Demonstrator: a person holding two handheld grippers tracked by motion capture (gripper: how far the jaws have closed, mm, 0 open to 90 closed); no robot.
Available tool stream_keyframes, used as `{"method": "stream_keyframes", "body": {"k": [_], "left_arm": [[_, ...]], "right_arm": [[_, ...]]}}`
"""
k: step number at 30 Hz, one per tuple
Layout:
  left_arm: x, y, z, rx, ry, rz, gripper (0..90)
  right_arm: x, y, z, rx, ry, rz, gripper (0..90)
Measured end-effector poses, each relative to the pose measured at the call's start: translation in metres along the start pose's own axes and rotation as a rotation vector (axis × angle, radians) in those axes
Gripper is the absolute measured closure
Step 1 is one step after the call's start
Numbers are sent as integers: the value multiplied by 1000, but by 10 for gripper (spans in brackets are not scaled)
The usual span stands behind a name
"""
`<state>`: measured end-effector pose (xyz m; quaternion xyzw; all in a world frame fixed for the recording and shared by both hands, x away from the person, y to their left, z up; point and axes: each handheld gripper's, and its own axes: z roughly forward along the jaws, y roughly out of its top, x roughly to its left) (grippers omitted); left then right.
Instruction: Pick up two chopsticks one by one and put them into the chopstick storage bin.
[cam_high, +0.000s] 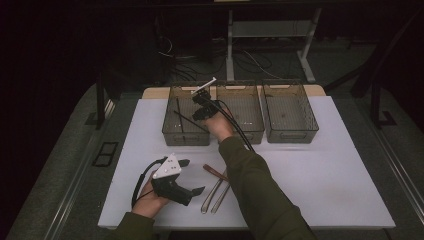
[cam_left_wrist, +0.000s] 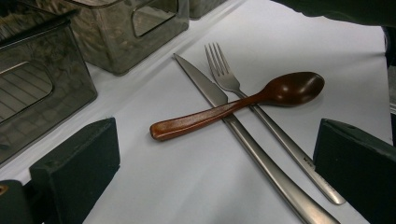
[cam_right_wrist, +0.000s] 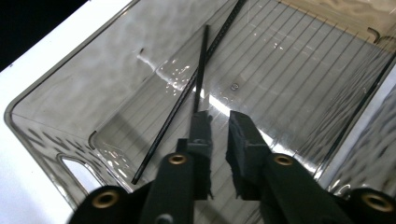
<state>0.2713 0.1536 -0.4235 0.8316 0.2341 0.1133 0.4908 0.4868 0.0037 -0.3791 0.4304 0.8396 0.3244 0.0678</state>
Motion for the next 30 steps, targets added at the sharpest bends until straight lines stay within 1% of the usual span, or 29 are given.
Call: {"method": "stream_keyframes", "body": {"k": [4,5,8,11,12,14,15,16,17,19,20,21,23,26,29,30], "left_arm": [[0,0,0,2,2,-4,1],[1,0,0,1,2,-4,1],[1,0,-1,2,4,-4,1],[2,0,-1,2,5,3,1],[2,0,-1,3,6,3,1],[2,0,0,6,8,2,1],[1,0,0,5,8,2,1],[1,0,-1,5,9,2,1],[1,0,-1,4,9,2,1],[1,0,-1,1,8,-5,1],[1,0,-1,2,9,3,1],[1,0,0,0,10,0,1],[1,0,0,-1,11,-1,1],[1,0,0,1,12,0,1],[0,0,0,1,13,1,1],[1,0,0,0,14,7,1]], "right_arm": [[0,0,-7,-11,15,-6,694],[0,0,-9,-20,20,-19,676],[-1,-1,-18,-41,47,-16,595],[-4,-4,-26,-58,54,-20,525],[-5,-6,-29,-58,52,-22,511],[-6,-9,-35,-68,63,-30,480],[-7,-11,-39,-76,61,-40,471],[-9,-12,-42,-83,65,-48,491],[-9,-14,-46,-81,80,-50,553],[-9,-19,-53,-69,92,-77,671],[-8,-22,-56,-67,94,-93,721],[-8,-25,-60,-63,98,-101,767],[-9,-32,-65,-60,122,-115,834],[-8,-42,-71,-49,140,-137,898],[-7,-50,-71,-26,147,-153,900],[-7,-52,-70,-23,149,-156,900]]}}
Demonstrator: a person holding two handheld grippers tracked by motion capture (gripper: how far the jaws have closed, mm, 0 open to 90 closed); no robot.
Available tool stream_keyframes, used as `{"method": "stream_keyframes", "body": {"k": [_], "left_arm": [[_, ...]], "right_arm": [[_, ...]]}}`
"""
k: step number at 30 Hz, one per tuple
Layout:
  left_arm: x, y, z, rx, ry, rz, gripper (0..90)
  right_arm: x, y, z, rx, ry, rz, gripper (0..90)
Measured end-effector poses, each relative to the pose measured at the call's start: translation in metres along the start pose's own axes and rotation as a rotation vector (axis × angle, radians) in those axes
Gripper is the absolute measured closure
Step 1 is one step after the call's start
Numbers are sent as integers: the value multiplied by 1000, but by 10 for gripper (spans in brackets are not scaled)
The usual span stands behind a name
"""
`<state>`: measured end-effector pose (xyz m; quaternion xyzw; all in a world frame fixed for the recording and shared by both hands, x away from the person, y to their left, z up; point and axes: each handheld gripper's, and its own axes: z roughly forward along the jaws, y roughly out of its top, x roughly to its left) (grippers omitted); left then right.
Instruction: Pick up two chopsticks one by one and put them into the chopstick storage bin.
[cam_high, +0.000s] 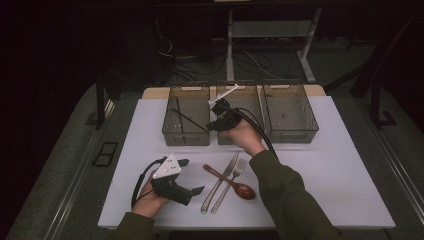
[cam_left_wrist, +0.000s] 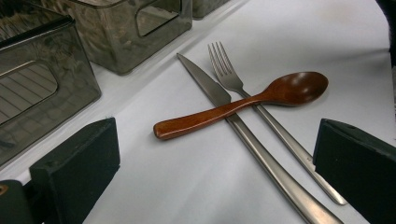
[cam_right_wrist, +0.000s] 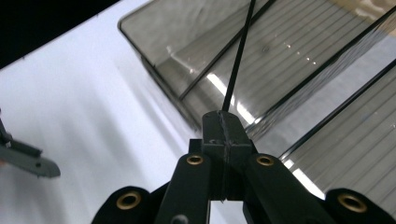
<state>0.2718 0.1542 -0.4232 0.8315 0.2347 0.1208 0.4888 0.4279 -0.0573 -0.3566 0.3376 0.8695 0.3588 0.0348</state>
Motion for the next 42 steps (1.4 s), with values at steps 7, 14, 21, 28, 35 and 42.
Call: {"method": "stream_keyframes", "body": {"k": [7,14,21,28,35,42], "left_arm": [[0,0,-1,4,-2,-2,1],[0,0,-1,0,-2,-8,1],[1,-1,-1,-7,1,-16,1],[4,-2,-2,5,-2,-3,1],[3,-2,-1,15,0,-2,1],[2,-2,-2,7,9,-14,1]], "right_arm": [[2,-2,9,7,2,-2,900],[-2,-2,15,-3,-11,14,900],[-2,-4,4,-23,-3,9,874],[-5,-19,-17,-62,30,18,643],[-8,-48,-38,-117,56,13,481],[-16,-81,-64,-177,75,6,383]]}}
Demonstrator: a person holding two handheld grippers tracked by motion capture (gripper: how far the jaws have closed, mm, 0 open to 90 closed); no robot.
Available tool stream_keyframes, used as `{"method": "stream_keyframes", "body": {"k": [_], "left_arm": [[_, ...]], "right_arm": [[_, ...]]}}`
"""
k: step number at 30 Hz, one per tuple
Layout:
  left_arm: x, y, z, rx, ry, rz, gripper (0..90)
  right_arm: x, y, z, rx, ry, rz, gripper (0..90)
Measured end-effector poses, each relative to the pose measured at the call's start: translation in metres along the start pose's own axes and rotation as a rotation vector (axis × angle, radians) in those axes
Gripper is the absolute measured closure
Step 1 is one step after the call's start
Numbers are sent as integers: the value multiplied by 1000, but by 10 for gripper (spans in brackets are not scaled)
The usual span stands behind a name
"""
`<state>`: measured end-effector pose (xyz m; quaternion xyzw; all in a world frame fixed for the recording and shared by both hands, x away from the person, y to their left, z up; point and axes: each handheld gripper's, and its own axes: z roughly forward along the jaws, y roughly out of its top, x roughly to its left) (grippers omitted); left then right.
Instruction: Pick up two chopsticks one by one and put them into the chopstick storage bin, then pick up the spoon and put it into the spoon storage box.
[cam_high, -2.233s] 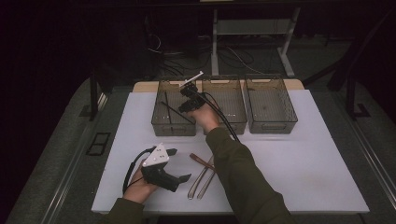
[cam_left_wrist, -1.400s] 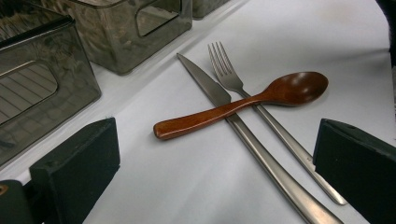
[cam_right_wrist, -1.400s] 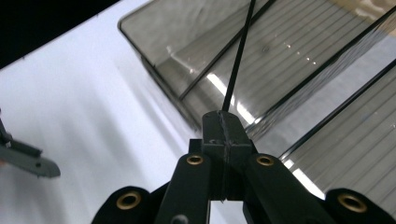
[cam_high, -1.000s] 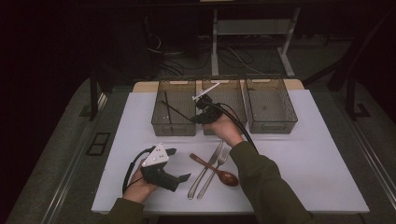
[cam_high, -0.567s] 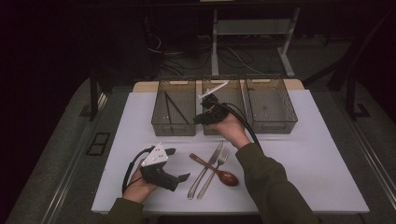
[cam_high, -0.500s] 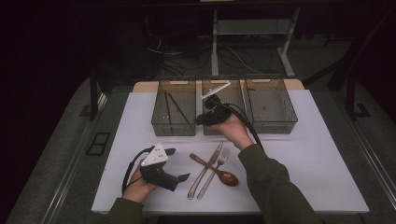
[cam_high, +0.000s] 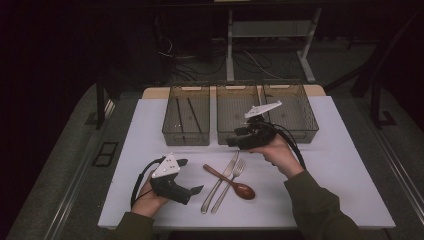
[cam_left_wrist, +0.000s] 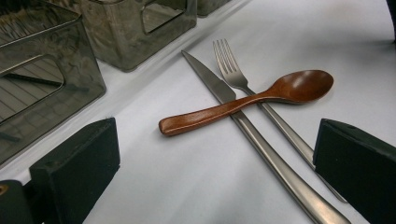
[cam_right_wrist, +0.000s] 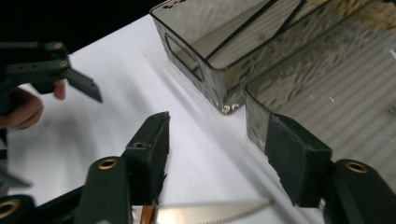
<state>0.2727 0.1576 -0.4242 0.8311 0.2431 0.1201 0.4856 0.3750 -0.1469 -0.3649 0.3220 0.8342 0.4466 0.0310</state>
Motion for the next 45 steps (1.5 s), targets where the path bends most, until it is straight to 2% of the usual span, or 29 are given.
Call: {"method": "stream_keyframes", "body": {"k": [5,11,16,22,25,30,39,45], "left_arm": [[0,0,1,12,-1,4,1],[0,0,1,15,2,4,1],[0,-1,1,17,4,1,1],[0,-1,0,19,9,2,1],[0,0,0,22,8,11,1],[0,-1,-1,22,11,3,1],[0,0,-4,21,20,5,1],[-1,0,-4,22,21,10,1]], "right_arm": [[-4,-20,-21,-21,5,14,331],[-5,-47,-42,-39,-24,22,282],[-5,-68,-56,-58,-89,11,264],[-5,-91,-71,-76,-124,9,211],[-5,-99,-76,-81,-149,-5,201],[-6,-114,-82,-80,-174,-6,190],[-8,-143,-94,-93,-223,30,190],[-8,-156,-102,-98,-243,23,190]]}}
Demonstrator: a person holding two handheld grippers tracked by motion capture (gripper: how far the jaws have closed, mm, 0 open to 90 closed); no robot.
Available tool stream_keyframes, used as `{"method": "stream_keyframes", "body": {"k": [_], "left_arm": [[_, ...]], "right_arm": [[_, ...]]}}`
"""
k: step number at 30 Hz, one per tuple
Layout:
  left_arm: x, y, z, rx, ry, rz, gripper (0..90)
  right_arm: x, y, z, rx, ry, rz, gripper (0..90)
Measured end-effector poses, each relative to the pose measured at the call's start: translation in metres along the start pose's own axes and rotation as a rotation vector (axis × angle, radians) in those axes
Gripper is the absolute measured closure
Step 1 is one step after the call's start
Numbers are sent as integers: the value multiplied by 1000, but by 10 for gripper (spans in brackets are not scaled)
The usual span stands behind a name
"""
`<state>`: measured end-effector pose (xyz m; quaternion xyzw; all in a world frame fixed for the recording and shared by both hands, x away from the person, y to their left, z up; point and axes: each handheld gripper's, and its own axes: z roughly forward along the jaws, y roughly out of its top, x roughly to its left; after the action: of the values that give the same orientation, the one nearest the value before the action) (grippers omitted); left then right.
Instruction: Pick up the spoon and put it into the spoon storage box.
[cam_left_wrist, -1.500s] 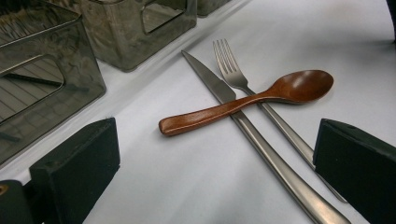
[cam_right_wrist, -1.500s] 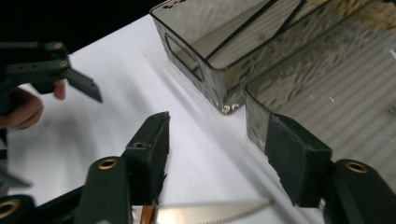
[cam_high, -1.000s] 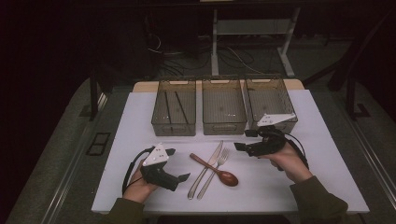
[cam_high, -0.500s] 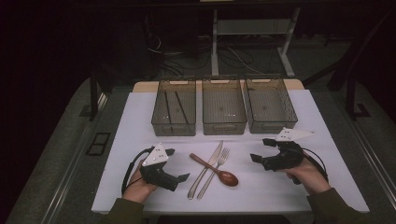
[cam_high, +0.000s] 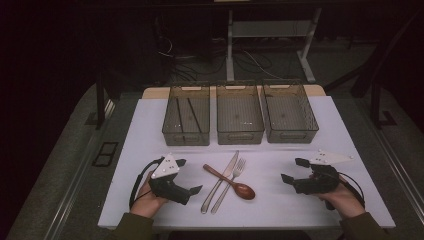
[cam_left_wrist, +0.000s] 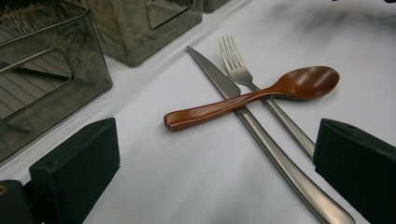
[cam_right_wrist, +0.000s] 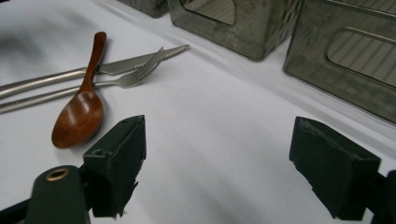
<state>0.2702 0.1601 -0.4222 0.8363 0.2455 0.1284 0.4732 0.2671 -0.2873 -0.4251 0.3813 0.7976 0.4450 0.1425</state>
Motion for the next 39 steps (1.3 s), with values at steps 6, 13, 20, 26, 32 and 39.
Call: {"method": "stream_keyframes", "body": {"k": [6,13,20,26,32,39], "left_arm": [[0,0,-1,-7,3,-4,1],[0,0,-1,5,3,-5,1],[0,-1,1,25,16,-18,1],[-2,5,0,9,20,-18,0],[-4,11,0,-7,-14,-6,0],[-7,15,5,-8,-39,3,1]], "right_arm": [[-3,-12,-5,-21,-1,-9,190],[-4,-21,-7,-41,-3,-10,187],[-3,-21,-4,-37,1,-9,187],[-4,-21,-5,-36,-4,4,187],[-4,-21,-4,-32,0,0,187],[-2,-20,-3,-23,3,9,187]]}}
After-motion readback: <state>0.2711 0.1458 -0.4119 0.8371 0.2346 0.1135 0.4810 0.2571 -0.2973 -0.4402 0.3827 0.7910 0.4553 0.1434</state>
